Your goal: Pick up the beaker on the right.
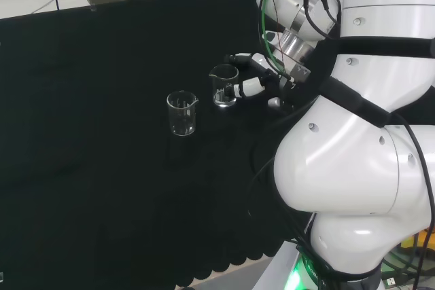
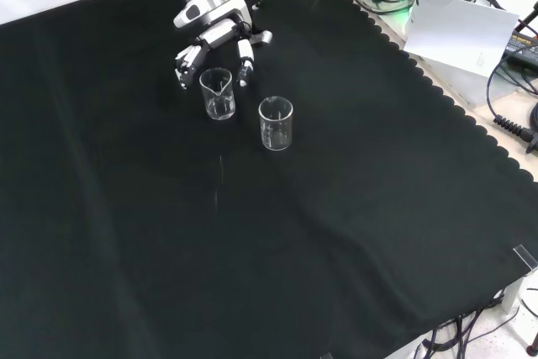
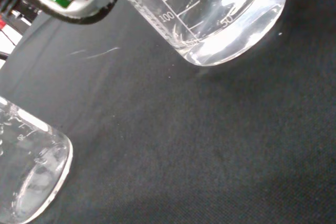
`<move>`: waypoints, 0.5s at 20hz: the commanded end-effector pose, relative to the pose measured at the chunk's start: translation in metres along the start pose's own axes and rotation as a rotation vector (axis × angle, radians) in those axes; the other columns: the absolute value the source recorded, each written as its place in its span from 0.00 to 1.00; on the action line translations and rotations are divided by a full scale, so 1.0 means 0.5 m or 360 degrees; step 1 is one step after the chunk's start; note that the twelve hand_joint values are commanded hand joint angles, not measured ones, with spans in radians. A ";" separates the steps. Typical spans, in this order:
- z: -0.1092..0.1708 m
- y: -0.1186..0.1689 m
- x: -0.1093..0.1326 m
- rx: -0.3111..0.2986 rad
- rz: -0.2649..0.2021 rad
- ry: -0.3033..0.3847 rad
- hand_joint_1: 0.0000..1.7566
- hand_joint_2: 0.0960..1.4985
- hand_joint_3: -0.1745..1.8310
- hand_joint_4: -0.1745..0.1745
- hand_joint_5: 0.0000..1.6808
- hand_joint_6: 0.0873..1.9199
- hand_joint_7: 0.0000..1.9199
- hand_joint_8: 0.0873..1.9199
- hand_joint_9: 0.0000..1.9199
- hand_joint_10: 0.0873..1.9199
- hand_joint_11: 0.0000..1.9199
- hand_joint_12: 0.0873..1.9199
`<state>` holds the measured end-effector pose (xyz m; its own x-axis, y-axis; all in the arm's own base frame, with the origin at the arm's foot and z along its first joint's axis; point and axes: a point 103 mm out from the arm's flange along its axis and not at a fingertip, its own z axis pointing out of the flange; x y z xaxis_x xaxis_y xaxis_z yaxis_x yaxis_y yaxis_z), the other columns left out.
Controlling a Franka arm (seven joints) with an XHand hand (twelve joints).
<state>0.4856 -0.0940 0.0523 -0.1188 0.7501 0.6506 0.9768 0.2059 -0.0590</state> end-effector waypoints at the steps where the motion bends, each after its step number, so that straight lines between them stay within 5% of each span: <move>1: 0.006 0.007 0.004 -0.0029 -0.0037 0.0033 0.50 0.30 0.35 0.41 0.31 0.00 0.16 0.31 0.20 0.29 0.00 0.63; 10: 0.023 0.009 0.007 -0.0043 -0.0090 0.0088 0.45 0.29 0.35 0.41 0.30 0.00 0.16 0.31 0.20 0.28 0.00 0.63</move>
<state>0.4884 -0.0868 0.0479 -0.1525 0.7142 0.6832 0.9748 0.2226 -0.0151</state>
